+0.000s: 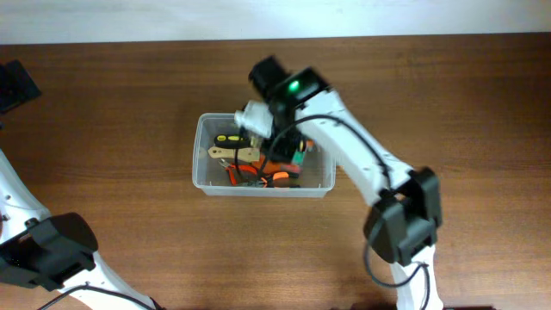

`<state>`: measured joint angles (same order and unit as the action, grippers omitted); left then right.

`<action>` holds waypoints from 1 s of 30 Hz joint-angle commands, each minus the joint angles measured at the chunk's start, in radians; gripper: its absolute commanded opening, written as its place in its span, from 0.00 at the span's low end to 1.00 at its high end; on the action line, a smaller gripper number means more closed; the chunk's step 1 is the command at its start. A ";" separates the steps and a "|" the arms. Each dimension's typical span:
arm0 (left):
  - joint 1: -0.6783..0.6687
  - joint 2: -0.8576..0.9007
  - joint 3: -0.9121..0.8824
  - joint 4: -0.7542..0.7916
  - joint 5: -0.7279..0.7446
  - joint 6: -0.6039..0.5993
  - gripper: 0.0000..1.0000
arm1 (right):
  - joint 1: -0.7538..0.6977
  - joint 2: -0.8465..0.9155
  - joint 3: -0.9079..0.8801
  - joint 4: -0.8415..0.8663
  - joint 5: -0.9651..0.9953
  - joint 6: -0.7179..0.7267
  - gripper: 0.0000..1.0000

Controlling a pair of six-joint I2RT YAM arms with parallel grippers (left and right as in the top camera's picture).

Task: Pack container
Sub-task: 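Place the screwdriver case into the box and release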

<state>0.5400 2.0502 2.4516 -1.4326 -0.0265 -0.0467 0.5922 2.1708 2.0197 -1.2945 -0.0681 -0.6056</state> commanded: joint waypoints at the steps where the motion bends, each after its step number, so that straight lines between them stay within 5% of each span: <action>1: 0.004 -0.002 -0.003 -0.001 0.004 -0.010 0.99 | 0.005 0.025 -0.087 0.037 0.075 -0.213 0.55; 7: 0.004 -0.002 -0.003 -0.001 0.004 -0.010 0.99 | 0.000 0.048 -0.129 0.092 0.112 -0.245 0.78; 8: 0.004 -0.002 -0.003 -0.001 0.004 -0.010 0.99 | 0.001 0.047 -0.124 0.099 0.133 -0.220 1.00; 19: 0.004 -0.002 -0.003 -0.001 0.004 -0.010 0.99 | 0.005 0.010 0.323 -0.066 0.238 0.267 0.99; 30: 0.004 -0.002 -0.003 -0.001 0.003 -0.010 0.99 | 0.005 -0.033 1.056 -0.267 0.246 0.452 0.99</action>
<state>0.5400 2.0502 2.4516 -1.4326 -0.0265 -0.0467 0.5964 2.1910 2.9444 -1.5253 0.1574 -0.2256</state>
